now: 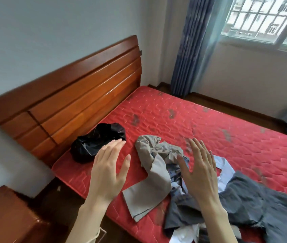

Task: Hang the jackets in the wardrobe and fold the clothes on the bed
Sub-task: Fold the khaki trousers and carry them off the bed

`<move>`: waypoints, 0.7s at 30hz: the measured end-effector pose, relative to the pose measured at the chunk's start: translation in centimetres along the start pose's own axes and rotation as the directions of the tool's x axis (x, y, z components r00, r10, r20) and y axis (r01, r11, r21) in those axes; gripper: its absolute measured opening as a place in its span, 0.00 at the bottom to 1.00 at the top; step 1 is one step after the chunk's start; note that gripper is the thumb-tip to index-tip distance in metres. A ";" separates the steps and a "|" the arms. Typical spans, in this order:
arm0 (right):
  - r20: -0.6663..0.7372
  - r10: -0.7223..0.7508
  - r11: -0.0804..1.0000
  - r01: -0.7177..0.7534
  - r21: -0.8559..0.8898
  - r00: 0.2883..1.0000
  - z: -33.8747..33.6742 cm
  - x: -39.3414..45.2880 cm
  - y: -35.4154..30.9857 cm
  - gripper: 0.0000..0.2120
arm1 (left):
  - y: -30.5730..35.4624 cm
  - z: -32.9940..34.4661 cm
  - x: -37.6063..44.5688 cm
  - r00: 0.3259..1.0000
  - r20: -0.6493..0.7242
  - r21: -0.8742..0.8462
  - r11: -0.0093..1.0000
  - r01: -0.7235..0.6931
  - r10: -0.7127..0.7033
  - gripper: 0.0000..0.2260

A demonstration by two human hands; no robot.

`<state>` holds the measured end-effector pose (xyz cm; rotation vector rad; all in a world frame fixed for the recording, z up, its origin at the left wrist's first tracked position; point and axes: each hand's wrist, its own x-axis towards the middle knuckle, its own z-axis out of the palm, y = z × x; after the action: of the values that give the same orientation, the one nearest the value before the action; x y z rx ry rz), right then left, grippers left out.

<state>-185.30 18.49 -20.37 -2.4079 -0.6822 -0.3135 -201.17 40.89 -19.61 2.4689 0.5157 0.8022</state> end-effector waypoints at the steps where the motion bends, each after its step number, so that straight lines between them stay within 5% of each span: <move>1: -0.014 0.010 1.000 -0.010 0.000 1.000 0.7 0.7 -0.2 0.31 | -1.0 0.3 1.3 1.000 0.015 -0.003 1.000 -0.022 0.022 0.22; 21: 0.054 0.096 0.988 -0.088 -0.128 0.994 10.2 12.9 6.5 0.27 | -8.6 17.1 16.4 0.939 0.275 0.061 0.970 -0.234 0.209 0.20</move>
<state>-170.41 25.49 -26.81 -2.5685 -0.5913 -0.2533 -179.83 50.16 -29.25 2.7011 0.1817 0.5231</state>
